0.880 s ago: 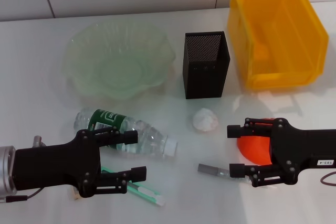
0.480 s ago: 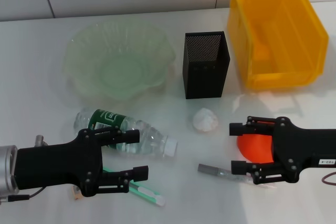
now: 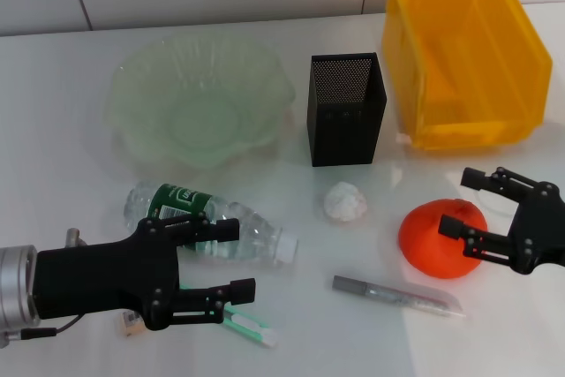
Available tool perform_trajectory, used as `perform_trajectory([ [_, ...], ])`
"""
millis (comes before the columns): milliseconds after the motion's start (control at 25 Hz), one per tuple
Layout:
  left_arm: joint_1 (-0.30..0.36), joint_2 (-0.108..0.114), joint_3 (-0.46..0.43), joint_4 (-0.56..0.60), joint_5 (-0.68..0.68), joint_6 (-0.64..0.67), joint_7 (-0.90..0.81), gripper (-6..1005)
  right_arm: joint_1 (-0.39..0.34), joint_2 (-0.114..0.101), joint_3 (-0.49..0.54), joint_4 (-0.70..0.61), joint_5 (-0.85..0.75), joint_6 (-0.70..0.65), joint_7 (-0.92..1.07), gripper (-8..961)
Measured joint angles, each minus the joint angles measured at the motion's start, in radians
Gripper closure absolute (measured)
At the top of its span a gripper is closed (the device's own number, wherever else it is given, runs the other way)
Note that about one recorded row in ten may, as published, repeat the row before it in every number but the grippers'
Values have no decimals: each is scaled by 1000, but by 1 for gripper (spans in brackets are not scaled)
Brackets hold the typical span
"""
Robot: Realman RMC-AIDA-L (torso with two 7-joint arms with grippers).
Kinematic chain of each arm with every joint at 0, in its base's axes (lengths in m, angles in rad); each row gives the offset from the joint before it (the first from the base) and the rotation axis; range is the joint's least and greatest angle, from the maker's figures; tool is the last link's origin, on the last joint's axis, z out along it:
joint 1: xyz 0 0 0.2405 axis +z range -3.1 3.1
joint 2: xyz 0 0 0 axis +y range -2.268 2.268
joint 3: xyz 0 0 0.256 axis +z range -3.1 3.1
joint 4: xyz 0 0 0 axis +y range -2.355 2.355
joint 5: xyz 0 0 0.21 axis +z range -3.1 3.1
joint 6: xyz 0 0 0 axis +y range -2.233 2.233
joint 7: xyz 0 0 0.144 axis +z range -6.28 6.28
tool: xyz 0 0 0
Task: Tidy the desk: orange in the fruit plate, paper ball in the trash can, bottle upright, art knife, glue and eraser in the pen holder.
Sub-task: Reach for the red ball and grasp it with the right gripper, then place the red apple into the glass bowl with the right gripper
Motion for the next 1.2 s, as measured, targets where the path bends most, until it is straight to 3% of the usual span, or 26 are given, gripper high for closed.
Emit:
perform_trajectory([
  [320,-7,-14,7,0,13,-13,1,202,18,-2,-8,98,21,169,-33,153],
  [1000,-1,-16,2,0,14,-14,3,202,-3,0,-15,100,-44,186,-22,172],
  [1200,-1,-16,-1,0,13,-14,3,202,-4,0,-13,99,-50,162,-23,368],
])
